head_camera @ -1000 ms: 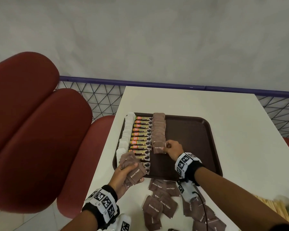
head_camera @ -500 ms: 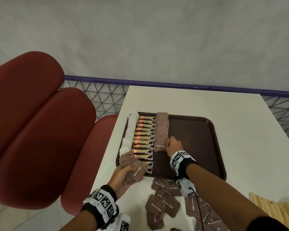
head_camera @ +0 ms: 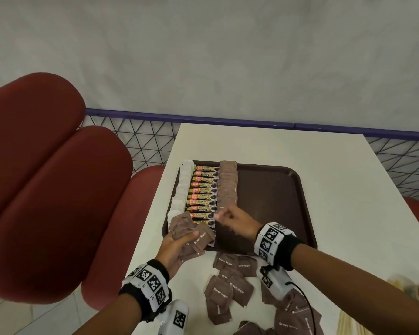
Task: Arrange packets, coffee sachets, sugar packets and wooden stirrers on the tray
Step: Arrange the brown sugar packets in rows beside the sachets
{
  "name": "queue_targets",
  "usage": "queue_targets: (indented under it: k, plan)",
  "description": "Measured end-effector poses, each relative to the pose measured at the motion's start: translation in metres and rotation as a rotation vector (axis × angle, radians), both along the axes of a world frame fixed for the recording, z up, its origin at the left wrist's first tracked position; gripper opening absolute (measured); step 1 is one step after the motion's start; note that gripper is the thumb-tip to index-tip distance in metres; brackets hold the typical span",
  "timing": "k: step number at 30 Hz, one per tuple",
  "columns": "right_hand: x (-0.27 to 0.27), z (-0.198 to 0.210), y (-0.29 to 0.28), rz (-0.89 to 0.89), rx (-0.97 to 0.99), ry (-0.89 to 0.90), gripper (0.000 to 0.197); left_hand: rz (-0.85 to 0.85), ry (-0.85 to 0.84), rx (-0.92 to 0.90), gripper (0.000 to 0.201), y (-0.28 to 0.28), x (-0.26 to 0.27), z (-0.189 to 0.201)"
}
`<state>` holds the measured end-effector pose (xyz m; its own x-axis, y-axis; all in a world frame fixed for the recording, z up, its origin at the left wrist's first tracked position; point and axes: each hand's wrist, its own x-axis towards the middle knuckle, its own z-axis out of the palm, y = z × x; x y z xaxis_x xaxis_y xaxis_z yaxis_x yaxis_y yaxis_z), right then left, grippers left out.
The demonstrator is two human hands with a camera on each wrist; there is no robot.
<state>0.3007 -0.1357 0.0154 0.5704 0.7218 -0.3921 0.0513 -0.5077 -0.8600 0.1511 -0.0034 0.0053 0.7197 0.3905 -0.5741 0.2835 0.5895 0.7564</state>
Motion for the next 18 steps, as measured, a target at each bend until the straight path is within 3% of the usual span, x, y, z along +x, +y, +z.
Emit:
queue_targets:
  k: [6, 10, 12, 18]
  plan:
    - [-0.018, -0.01, 0.0, 0.1, 0.066, 0.085, 0.039, -0.051, -0.03, -0.037, 0.044, -0.005, 0.005, 0.001]
    - [-0.012, -0.015, -0.003, 0.071, 0.067, 0.066, 0.018, -0.028, -0.031, -0.076, 0.04, -0.003, 0.005, -0.003]
    - [-0.005, -0.017, -0.005, 0.022, 0.055, 0.062, 0.01, -0.001, -0.029, -0.096, 0.037, 0.0, 0.003, -0.005]
    - [0.031, -0.038, -0.007, -0.309, -0.111, -0.063, 0.016, 0.028, -0.05, -0.101, 0.03, 0.007, -0.001, -0.009]
